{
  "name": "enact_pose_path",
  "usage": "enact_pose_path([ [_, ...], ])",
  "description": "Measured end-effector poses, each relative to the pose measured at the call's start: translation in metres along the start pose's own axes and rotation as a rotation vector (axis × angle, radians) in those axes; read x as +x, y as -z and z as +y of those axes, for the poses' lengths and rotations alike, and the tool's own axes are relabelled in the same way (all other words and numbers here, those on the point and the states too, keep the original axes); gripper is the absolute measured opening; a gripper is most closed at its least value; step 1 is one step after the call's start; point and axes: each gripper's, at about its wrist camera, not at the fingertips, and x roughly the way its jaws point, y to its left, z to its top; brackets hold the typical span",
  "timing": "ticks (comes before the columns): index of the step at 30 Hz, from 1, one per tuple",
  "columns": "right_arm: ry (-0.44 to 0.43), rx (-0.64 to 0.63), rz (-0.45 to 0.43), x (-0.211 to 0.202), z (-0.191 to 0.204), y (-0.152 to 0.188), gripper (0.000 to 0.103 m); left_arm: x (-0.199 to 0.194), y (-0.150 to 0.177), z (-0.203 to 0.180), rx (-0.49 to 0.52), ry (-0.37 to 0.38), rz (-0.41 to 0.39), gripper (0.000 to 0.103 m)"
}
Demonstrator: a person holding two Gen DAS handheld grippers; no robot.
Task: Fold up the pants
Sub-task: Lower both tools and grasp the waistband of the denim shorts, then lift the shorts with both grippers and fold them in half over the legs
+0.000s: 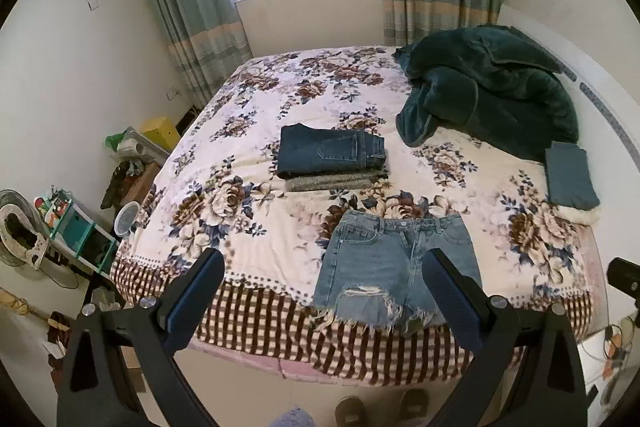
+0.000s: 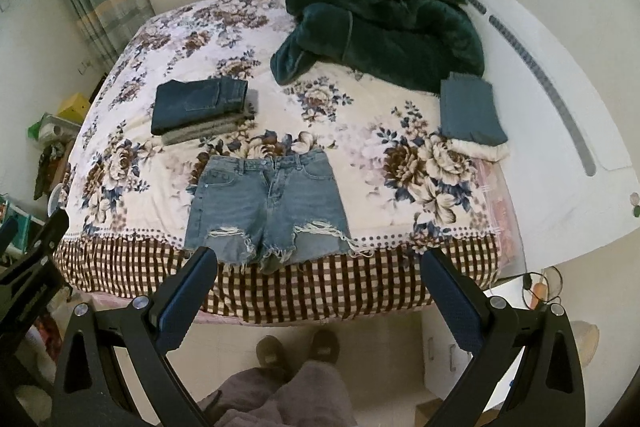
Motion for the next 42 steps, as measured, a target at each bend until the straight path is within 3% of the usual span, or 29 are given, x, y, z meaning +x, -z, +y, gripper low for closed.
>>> enact_pose_path([
  [6,-0.065,0.0,0.113,0.092,-0.051,-0.059,0.103,0.067,-0.008,-0.055,-0.018,0.012,0.099,0.101],
  [11,-0.137,-0.058,0.24,0.224,-0.101,-0.123,0.103,0.145,0.007,-0.131,-0.034,-0.012,0.224,0.101],
  [15,-0.159,-0.157,0.319,0.357,-0.125,-0.17,0.103,0.228,0.044,-0.199,-0.093,0.059,0.379,0.101],
  [19,-0.213,-0.195,0.434,0.483,-0.132,-0.191,0.097,0.31,0.095,-0.276,-0.086,0.148,0.515,0.098],
  [22,-0.308,-0.188,0.541,0.566,-0.126,-0.192,0.092,0.356,0.129,-0.315,-0.083,0.189,0.604,0.088],
  [24,-0.375,-0.189,0.607,0.62,-0.116,-0.193,0.09,0.389,0.151,-0.338,-0.086,0.216,0.667,0.076],
  [26,-0.419,-0.178,0.654,0.643,-0.103,-0.182,0.087,0.412,0.167,-0.35,-0.092,0.231,0.713,0.064],
  [31,-0.574,-0.156,0.761,0.699,-0.063,-0.167,0.081,0.415,0.175,-0.352,-0.109,0.205,0.649,0.061],
  [32,-0.594,-0.158,0.767,0.701,-0.053,-0.163,0.076,0.412,0.174,-0.351,-0.103,0.201,0.641,0.053],
  [33,-0.62,-0.163,0.773,0.706,-0.043,-0.161,0.072,0.407,0.173,-0.347,-0.101,0.193,0.633,0.036],
  [35,-0.64,-0.181,0.776,0.709,-0.029,-0.157,0.057,0.399,0.169,-0.334,-0.128,0.189,0.619,0.013],
  [36,-0.643,-0.191,0.775,0.709,-0.021,-0.155,0.054,0.397,0.167,-0.326,-0.157,0.199,0.623,0.008],
  [37,-0.641,-0.2,0.767,0.709,-0.014,-0.154,0.043,0.396,0.165,-0.318,-0.188,0.216,0.629,0.007],
  [39,-0.618,-0.227,0.757,0.705,-0.004,-0.152,0.037,0.394,0.162,-0.31,-0.213,0.227,0.632,0.005],
  [41,-0.592,-0.243,0.745,0.701,0.001,-0.153,0.023,0.387,0.156,-0.302,-0.223,0.233,0.621,0.004],
  [42,-0.578,-0.252,0.738,0.699,0.003,-0.153,0.021,0.382,0.152,-0.298,-0.229,0.236,0.614,0.004],
])
